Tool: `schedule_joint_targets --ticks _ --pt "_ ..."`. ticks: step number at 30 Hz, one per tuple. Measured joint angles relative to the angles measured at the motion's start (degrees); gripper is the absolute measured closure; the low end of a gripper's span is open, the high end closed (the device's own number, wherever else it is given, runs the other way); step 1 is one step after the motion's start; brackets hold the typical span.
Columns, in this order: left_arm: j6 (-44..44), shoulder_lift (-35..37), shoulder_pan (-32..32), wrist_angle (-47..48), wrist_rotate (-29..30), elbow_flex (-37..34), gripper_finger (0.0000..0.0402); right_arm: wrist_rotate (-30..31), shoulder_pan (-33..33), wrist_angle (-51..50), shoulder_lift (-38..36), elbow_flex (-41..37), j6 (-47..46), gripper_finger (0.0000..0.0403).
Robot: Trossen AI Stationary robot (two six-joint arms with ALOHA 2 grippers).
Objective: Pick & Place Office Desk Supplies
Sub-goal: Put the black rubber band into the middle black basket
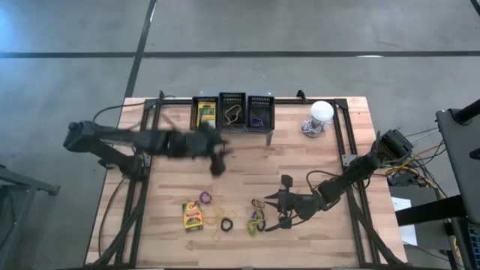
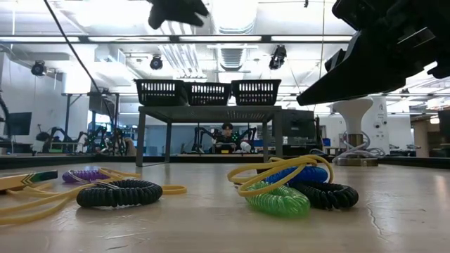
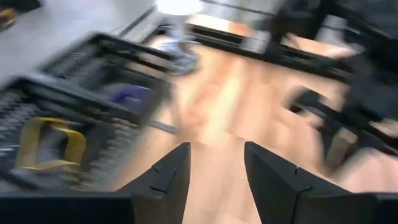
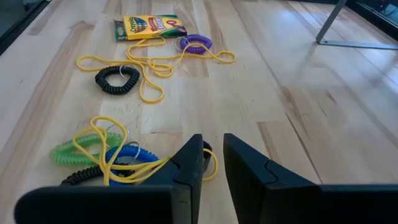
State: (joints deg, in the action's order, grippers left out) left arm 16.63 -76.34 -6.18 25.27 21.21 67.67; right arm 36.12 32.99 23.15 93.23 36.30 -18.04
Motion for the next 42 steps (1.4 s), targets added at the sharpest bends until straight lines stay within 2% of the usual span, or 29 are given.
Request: schedule_joint_targets --ticks 4,8,12,15,19,22,26,29,33,37,42 --pt "1.0 -0.3 -12.9 -12.6 6.8 -8.5 0.0257 0.0 0.0 0.3 0.0 0.0 0.0 0.0346" --pt "-0.5 -2.1 -22.9 -33.3 10.7 -20.0 0.026 0.0 0.0 0.8 0.0 0.0 0.0 0.0346" --pt "-0.2 -6.4 -27.8 -54.2 11.5 -29.9 0.0261 -0.1 -0.1 2.7 0.5 0.0 -0.5 0.0346" --pt "1.8 -11.2 -28.8 -63.0 12.1 -33.8 0.0261 -3.8 -0.5 3.2 0.7 0.1 -0.6 0.0346" --pt "5.5 -18.3 -28.2 -64.2 12.8 -34.0 0.0261 -14.4 -3.3 2.2 0.7 0.9 -3.9 0.0322" --pt "5.8 -23.2 -26.9 -64.3 13.3 -32.3 0.0261 -19.1 -5.7 -1.2 0.7 2.4 -7.5 0.0293" --pt "5.9 -27.9 -25.0 -64.0 13.3 -30.1 0.0261 -19.6 -7.2 -14.4 0.7 5.8 -11.7 0.0255" --pt "5.9 -29.7 -24.2 -64.0 13.3 -29.4 0.0261 -19.7 -7.3 -19.8 0.7 7.7 -12.9 0.023" --pt "6.4 -30.0 -24.1 -63.9 13.2 -29.5 0.0261 -21.5 -7.3 -19.9 1.5 7.7 -12.0 0.0208" --pt "6.4 -29.9 -24.1 -63.5 13.1 -29.4 0.0261 -22.5 -7.4 -17.9 5.0 7.8 -11.4 0.0205" --pt "6.4 -29.9 -24.0 -63.4 13.1 -29.4 0.0261 -18.5 -7.5 -12.9 8.4 7.8 -9.1 0.0223"
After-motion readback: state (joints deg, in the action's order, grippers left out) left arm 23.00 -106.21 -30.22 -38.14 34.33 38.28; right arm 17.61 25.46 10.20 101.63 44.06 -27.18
